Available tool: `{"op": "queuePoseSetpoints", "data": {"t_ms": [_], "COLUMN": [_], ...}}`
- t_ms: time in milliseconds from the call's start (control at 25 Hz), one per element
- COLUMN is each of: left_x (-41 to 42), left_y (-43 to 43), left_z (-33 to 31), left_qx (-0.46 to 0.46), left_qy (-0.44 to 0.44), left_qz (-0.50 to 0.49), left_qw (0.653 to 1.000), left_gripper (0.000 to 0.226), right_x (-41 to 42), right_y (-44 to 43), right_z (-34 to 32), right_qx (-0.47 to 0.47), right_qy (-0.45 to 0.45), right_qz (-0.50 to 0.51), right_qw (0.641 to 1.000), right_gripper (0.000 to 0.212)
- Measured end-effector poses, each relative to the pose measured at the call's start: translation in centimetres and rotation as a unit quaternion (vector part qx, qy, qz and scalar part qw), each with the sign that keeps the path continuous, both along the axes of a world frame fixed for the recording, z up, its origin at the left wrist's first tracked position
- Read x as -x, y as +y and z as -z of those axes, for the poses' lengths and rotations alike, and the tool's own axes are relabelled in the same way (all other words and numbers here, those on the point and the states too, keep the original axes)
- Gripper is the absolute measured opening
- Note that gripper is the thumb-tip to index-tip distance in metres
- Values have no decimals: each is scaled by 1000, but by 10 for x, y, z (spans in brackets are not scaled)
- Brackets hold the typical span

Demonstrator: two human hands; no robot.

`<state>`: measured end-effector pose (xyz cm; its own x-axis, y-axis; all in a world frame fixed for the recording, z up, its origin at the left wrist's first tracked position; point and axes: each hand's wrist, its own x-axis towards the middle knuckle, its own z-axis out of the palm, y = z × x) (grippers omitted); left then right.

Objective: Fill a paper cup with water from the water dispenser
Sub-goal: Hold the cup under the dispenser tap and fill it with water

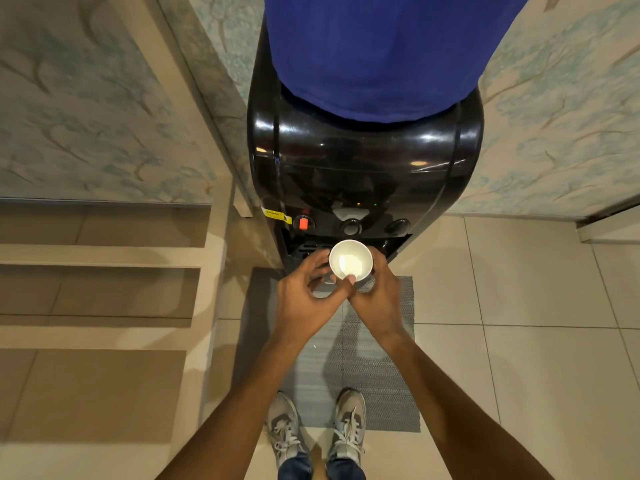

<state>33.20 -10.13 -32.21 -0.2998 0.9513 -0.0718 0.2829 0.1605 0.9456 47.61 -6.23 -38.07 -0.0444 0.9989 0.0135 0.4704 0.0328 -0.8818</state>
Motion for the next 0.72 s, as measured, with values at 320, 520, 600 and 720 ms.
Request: {"op": "queuePoseSetpoints", "data": {"t_ms": [320, 520, 600, 720], "left_x": [-3, -2, -3, -4], "left_y": [8, 9, 12, 17], "left_z": [39, 61, 66, 70], "left_qx": [12, 43, 53, 55], "left_qy": [-37, -13, -1, 6], "left_qz": [-53, -61, -46, -41], "left_qw": [998, 997, 998, 998], "left_gripper": [50, 53, 49, 43], "right_x": [3, 6, 8, 9], "right_y": [7, 9, 10, 13], "right_z": [29, 47, 52, 56], "right_qx": [11, 0, 0, 7], "right_qy": [9, -9, -12, -9], "right_qz": [23, 37, 35, 32], "right_qw": [1000, 999, 999, 999], "right_gripper": [75, 76, 75, 77]}}
